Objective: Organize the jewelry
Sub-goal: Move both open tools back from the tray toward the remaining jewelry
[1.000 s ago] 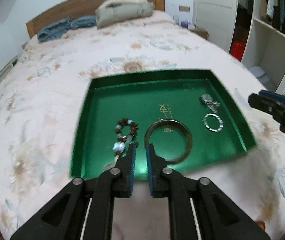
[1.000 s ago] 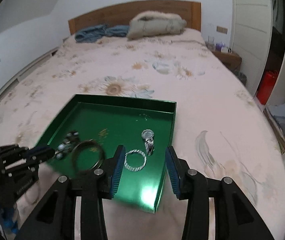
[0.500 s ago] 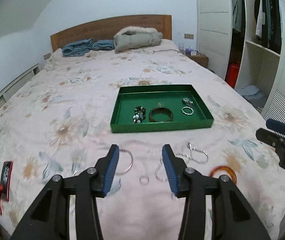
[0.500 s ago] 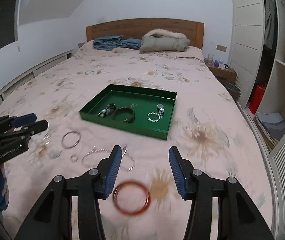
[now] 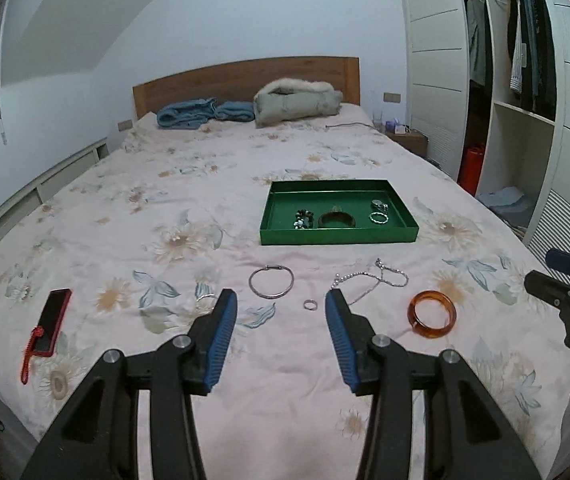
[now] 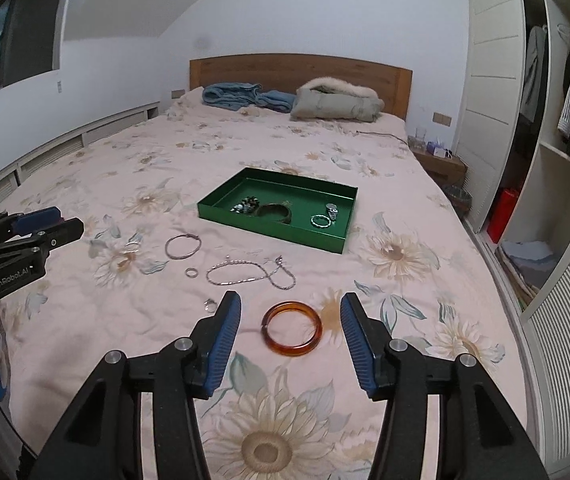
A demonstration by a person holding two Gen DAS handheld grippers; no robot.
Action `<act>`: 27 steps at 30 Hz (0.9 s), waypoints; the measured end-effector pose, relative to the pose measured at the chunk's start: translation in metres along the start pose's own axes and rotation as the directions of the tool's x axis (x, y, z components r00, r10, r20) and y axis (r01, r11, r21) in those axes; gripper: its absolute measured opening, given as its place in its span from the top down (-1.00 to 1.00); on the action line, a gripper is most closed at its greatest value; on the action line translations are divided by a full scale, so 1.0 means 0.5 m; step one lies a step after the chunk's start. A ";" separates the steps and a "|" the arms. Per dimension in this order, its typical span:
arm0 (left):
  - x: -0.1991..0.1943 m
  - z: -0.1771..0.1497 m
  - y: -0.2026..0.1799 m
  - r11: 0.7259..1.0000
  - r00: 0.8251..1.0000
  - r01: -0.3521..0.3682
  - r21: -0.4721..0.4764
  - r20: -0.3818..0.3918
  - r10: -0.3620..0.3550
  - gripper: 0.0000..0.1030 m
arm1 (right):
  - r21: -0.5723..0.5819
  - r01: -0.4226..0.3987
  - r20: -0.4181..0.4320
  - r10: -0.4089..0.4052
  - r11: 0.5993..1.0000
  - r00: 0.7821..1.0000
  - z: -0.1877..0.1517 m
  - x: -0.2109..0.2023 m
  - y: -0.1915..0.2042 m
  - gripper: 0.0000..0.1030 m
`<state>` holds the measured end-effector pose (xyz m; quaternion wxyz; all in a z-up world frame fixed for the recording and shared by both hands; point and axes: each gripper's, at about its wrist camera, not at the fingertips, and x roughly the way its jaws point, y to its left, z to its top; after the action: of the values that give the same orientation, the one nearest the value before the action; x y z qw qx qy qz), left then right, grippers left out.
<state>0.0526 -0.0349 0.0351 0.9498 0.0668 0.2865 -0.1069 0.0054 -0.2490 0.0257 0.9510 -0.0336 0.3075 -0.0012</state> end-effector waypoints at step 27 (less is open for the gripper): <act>-0.100 -0.067 0.005 1.000 0.999 -0.017 0.023 0.030 0.016 0.14 | -0.012 0.015 0.046 -0.015 1.000 0.999 -0.035 -0.084 0.047 -0.07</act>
<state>-0.0052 -0.0180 0.0352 0.9539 0.0785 0.2705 -0.1033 -0.0394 -0.2257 0.0346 0.9575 -0.0418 0.2852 -0.0056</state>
